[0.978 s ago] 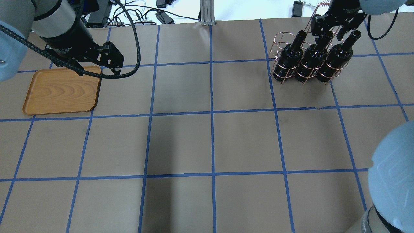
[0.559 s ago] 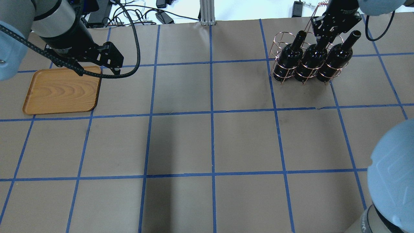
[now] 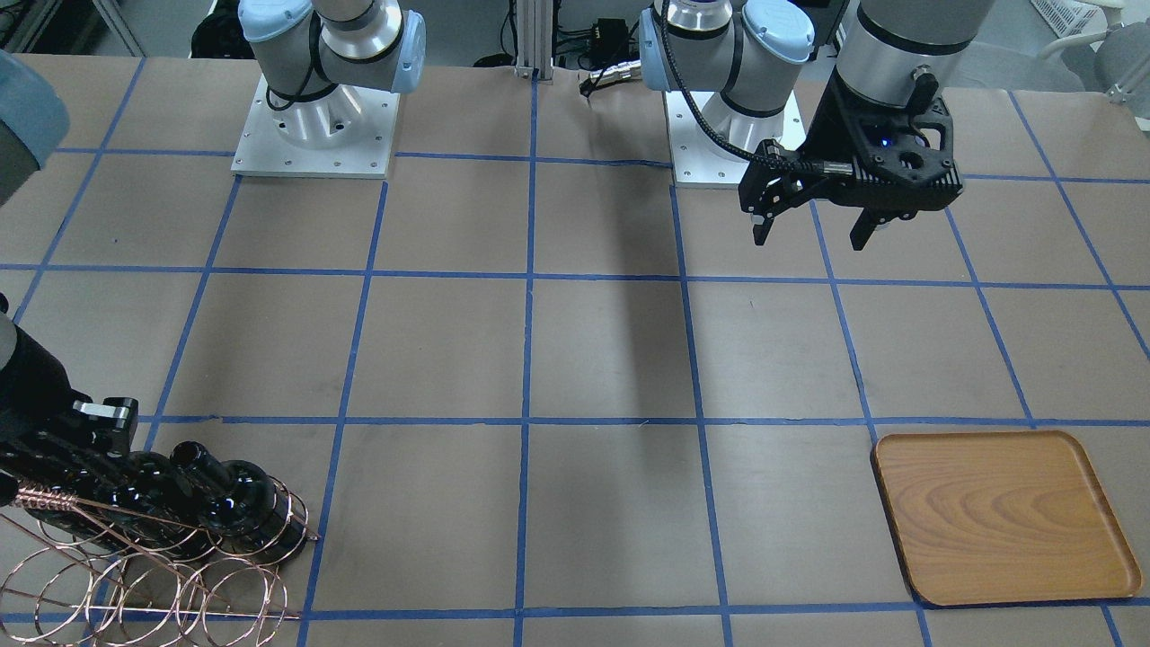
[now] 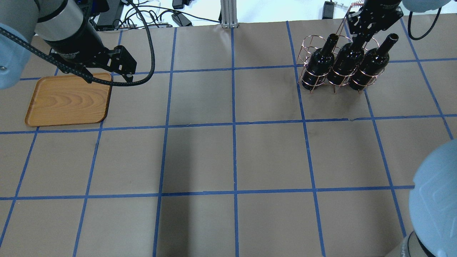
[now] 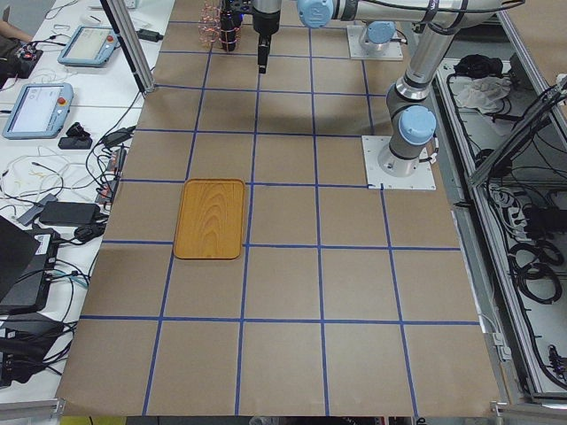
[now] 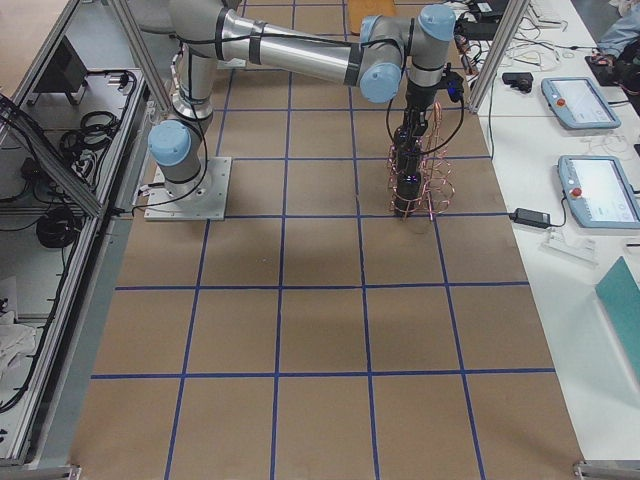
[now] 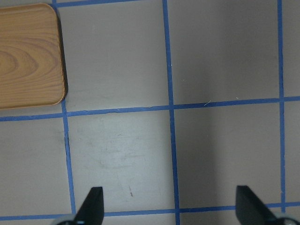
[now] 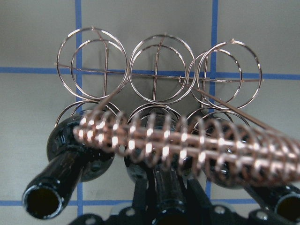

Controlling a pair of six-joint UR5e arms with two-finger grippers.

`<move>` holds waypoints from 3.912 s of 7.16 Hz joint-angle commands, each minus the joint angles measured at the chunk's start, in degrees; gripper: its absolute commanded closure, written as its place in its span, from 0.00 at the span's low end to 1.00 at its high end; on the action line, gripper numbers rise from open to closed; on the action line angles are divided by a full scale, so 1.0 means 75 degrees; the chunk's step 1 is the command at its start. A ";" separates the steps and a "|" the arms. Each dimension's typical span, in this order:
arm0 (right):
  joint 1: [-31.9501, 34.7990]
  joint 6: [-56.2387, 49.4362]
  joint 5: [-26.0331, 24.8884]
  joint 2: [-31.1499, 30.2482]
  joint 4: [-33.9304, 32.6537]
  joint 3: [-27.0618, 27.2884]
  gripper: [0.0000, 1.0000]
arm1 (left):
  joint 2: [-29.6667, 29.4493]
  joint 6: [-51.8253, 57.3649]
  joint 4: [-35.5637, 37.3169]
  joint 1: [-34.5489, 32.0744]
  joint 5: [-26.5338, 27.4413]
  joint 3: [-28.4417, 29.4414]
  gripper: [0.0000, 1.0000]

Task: Take wine from basket and place on tray
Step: 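Grasp the dark wine bottle neck with the right gripper and lift it out, then carry the bottle with the right gripper toward the table center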

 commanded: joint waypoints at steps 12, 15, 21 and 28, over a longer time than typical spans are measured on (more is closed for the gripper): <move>0.3345 0.5279 -0.0100 -0.1856 0.1250 0.1448 0.91 | -0.0090 0.1516 0.0292 0.2212 -0.0100 0.0023 0.00; 0.4661 0.7100 -0.0077 -0.1809 0.0958 0.1843 0.91 | -0.0184 0.2168 0.0280 0.2765 -0.0112 0.0023 0.00; 0.5542 0.8406 -0.0088 -0.1622 -0.0486 0.2468 0.92 | -0.0243 0.2227 0.0327 0.2895 -0.0006 0.0035 0.00; 0.5869 0.8394 -0.0170 -0.1645 -0.0193 0.2538 0.88 | -0.0243 0.2227 0.0292 0.2895 0.0006 0.0023 0.00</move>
